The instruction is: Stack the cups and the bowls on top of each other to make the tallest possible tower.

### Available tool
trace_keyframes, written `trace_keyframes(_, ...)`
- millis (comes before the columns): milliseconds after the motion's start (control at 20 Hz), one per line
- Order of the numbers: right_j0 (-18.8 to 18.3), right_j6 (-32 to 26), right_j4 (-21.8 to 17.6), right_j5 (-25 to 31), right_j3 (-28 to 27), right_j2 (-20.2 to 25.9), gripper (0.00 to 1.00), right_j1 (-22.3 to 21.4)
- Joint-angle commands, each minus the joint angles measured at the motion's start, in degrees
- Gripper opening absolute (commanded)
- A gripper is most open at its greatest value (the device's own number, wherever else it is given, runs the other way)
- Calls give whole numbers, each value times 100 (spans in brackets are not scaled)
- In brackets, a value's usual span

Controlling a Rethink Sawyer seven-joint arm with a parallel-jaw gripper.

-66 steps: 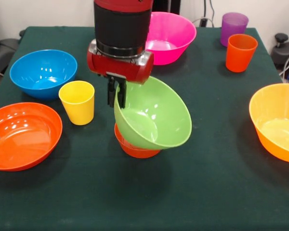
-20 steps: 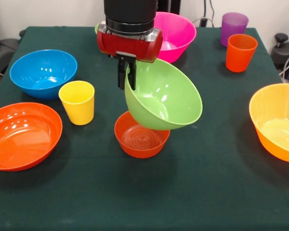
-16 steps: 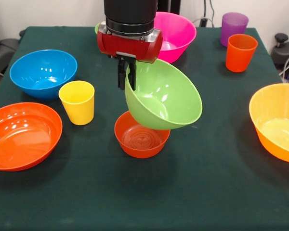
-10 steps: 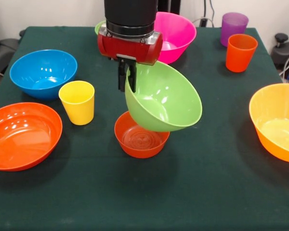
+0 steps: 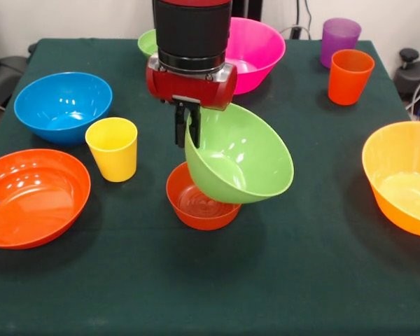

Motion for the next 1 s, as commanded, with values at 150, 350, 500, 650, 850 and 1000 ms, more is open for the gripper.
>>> trace_keyframes(150,-42,-176,-364,-308,36,292,0,316)
trace_keyframes(350,-99,-219,-363,-338,76,326,0,314)
trace_keyframes(500,-127,-219,-371,-395,138,344,0,312)
trace_keyframes(650,-150,-222,-370,-403,149,368,0,299)
trace_keyframes(850,-187,-223,-345,-407,222,408,0,255)
trace_keyframes(1000,-232,-250,-309,-371,285,461,0,197)
